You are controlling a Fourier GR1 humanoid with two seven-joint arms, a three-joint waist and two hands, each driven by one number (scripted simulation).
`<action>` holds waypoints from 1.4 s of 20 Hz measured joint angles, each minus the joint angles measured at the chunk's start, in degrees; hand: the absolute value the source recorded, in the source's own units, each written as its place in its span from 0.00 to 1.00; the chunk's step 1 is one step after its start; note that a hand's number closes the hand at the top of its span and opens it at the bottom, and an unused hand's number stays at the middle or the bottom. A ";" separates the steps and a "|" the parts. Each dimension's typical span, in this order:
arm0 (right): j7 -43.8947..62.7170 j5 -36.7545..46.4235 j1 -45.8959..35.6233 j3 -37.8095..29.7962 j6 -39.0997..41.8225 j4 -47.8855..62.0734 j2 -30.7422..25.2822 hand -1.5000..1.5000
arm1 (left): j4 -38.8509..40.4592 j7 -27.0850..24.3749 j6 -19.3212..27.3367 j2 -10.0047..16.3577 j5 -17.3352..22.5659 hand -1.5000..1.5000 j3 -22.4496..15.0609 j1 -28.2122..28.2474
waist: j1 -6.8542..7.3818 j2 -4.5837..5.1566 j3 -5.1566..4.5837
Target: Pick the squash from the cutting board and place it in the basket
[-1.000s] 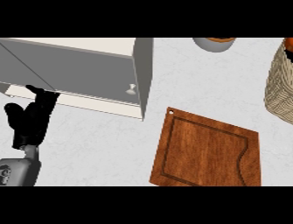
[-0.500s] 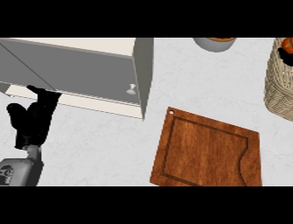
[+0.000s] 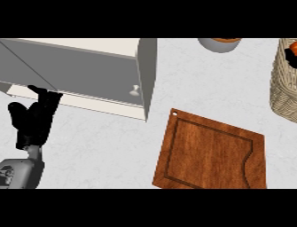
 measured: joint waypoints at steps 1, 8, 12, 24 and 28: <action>-0.38 0.06 0.18 -0.02 -0.19 0.25 -0.18 1.00 | 0.12 -0.33 -0.32 0.09 0.10 0.50 0.02 -0.03 | 0.05 0.05 0.02; -1.56 0.56 0.36 0.10 1.76 2.16 -1.07 1.00 | 0.16 -0.70 -0.82 0.09 0.24 0.50 0.11 -0.01 | 0.17 0.07 0.06; -1.20 0.82 0.45 0.25 2.61 2.90 -0.66 1.00 | 0.37 -0.80 0.14 -0.37 -0.61 0.50 -0.04 -0.26 | 0.30 0.10 0.09; 3.55 0.47 0.73 -0.08 7.66 5.24 -0.57 1.00 | -0.16 0.16 -0.25 -0.28 -0.46 0.50 0.13 -0.26 | 0.46 0.13 -0.04; 4.74 -1.07 0.91 -1.52 7.38 4.77 -0.87 0.00 | 0.05 0.17 -0.91 0.10 -0.05 0.50 0.44 -0.32 | 0.30 0.14 -0.06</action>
